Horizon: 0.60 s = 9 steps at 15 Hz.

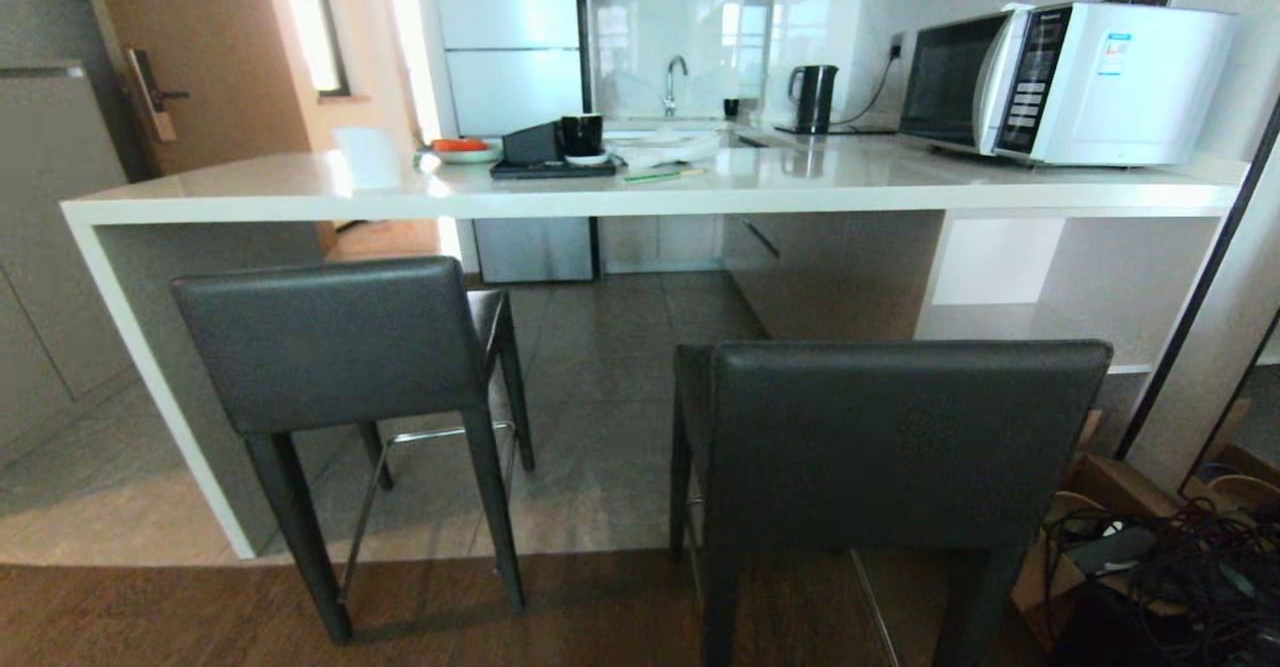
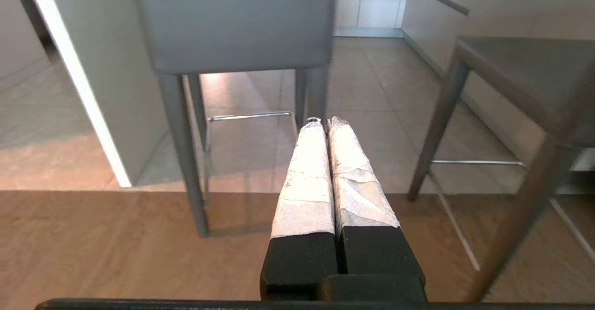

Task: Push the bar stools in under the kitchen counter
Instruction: Pull the gray chair out from under the dining table

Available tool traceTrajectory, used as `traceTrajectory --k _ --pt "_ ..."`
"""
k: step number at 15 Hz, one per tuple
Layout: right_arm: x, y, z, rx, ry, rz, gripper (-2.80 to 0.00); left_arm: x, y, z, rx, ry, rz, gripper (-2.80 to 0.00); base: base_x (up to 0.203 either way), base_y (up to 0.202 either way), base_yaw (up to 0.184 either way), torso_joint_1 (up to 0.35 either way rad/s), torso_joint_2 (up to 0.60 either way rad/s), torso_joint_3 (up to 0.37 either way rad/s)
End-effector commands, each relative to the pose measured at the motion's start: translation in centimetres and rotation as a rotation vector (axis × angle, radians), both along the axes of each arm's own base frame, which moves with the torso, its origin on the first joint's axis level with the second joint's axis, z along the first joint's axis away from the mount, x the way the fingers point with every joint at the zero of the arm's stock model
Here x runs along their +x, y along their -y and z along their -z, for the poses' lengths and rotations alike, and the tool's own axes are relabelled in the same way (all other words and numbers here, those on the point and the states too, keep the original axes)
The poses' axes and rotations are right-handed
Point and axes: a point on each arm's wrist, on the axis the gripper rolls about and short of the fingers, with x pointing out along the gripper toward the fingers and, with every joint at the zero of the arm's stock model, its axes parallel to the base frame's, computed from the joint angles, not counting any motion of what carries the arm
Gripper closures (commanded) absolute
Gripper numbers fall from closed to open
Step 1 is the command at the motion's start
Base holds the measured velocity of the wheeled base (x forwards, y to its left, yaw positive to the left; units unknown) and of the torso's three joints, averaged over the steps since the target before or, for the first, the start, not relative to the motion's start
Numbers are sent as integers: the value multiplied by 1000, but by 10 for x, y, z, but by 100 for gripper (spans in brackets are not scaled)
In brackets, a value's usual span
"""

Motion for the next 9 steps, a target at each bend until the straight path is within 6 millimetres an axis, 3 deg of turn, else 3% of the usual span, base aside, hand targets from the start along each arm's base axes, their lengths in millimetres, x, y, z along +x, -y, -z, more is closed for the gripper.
traceTrajectory --k 1,9 --pt "1 0 2 0 -10 0 0 1 0 3 -1 -10 0 0 0 193 0 -1 -1 2" --pt "1 0 2 2 -10 0 0 1 0 3 -1 -10 0 0 0 198 -1 4 3 2"
